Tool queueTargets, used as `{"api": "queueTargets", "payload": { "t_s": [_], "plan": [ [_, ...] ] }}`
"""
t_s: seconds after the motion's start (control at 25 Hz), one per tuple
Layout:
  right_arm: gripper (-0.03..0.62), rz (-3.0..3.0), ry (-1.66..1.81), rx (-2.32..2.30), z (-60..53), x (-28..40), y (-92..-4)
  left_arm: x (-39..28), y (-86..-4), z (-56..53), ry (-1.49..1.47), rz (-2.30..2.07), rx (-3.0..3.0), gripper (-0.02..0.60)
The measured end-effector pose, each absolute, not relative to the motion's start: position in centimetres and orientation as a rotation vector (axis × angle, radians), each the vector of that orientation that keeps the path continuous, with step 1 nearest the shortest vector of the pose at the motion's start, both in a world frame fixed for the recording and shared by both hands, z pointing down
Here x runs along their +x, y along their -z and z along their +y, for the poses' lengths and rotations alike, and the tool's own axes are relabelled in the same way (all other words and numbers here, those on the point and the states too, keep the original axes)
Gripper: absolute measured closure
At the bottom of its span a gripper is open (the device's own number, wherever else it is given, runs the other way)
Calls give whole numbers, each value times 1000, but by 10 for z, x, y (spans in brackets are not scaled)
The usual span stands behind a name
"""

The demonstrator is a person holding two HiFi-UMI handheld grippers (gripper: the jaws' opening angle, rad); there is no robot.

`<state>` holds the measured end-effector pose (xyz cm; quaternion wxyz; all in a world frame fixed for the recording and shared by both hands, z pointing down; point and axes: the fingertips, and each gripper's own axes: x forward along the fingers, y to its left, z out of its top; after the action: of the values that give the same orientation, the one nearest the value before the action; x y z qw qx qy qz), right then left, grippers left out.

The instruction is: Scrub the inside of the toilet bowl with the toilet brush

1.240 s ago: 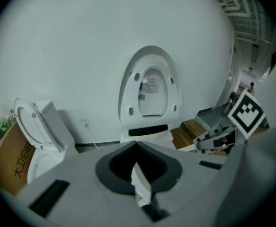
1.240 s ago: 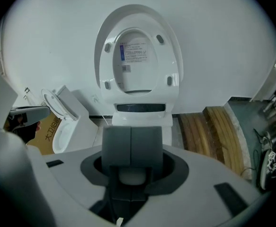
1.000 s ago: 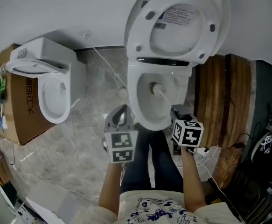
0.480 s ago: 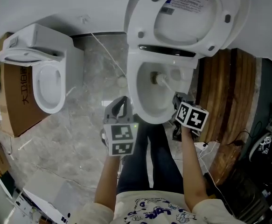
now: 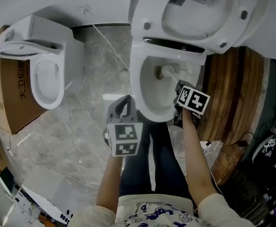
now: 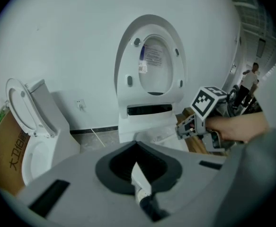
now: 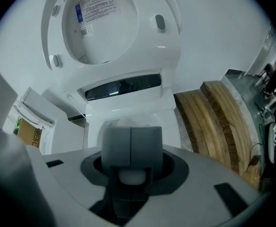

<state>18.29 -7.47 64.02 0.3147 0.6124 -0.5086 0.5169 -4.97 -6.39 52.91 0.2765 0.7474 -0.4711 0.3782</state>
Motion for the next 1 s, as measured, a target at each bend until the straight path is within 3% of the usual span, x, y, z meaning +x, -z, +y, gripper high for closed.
{"api": "queueTargets", "payload": {
  "t_s": [1.0],
  "plan": [
    [425, -1379, -1464, 1591, -115, 153, -686, -51, -551, -50, -1007, -1252, 1958, 580]
  ]
}}
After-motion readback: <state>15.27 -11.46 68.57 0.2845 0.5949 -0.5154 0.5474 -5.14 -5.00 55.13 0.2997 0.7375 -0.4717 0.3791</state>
